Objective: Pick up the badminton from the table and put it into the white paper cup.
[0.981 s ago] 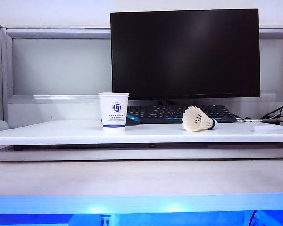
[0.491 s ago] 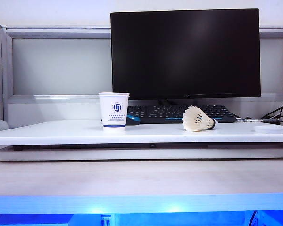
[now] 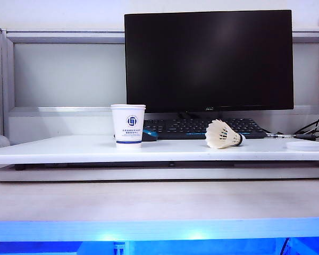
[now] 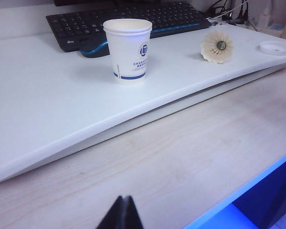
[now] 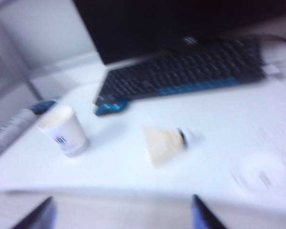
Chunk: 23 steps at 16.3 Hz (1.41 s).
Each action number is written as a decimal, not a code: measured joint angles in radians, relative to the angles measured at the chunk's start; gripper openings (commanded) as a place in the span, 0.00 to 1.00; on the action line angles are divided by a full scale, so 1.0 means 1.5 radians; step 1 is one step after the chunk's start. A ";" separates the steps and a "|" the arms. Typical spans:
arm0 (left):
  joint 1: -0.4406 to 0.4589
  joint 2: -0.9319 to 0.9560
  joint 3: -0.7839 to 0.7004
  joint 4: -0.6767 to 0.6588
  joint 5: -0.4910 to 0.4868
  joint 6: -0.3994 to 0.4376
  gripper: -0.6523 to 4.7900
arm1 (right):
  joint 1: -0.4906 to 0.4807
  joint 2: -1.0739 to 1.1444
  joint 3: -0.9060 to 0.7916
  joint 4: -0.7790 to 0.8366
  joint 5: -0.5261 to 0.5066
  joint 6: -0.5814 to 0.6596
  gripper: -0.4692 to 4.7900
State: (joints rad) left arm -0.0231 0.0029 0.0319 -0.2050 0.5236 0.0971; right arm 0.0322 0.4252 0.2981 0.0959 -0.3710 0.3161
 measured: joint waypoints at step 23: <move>0.000 0.000 0.000 -0.001 0.001 0.000 0.11 | 0.256 0.827 0.343 0.216 0.344 -0.085 0.93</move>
State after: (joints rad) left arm -0.0231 0.0032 0.0322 -0.2062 0.5243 0.0967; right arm 0.4164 1.6661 0.8124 0.4198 0.1452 0.1886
